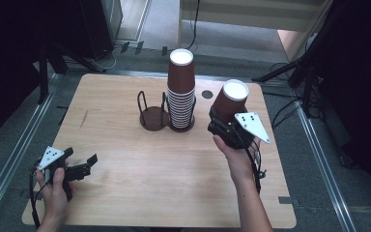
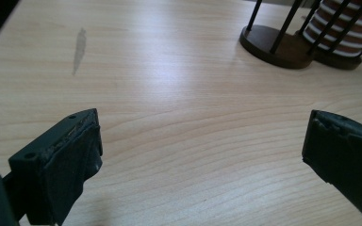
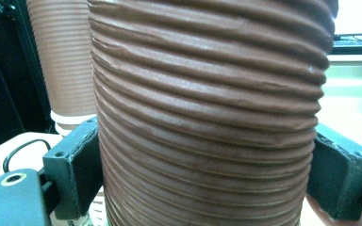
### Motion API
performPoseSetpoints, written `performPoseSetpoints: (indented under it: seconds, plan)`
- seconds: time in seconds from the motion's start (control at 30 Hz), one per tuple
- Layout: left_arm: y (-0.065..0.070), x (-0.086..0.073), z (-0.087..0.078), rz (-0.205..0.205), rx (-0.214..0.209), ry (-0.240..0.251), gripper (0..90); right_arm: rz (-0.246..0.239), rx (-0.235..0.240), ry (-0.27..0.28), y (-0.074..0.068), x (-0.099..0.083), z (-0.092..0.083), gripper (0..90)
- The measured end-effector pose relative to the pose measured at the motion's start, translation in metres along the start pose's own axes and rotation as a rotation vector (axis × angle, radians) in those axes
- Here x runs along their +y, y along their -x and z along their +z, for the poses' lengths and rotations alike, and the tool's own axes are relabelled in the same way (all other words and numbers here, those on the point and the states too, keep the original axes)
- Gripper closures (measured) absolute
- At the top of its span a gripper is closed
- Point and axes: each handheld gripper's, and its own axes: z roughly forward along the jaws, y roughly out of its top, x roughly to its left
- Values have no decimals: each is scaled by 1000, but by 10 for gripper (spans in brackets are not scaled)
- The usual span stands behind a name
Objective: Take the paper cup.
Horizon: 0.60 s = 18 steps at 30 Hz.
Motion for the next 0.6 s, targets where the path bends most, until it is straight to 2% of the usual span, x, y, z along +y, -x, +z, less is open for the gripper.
performPoseSetpoints:
  seconds: [0.1,0.17,0.33,0.4,0.6]
  plan:
    - [5,2,-1,17,-3,2,0,1,3,-11,0,-6,-3,118]
    - [9,4,-1,12,-30,9,0,4,7,-23,0,-14,-6,118]
    - [25,12,1,38,-71,19,0,2,17,-37,0,-24,-11,118]
    - [37,17,3,64,-102,19,0,3,21,-45,1,-32,-14,118]
    - [52,25,8,86,-143,20,0,-6,20,-56,3,-44,-18,118]
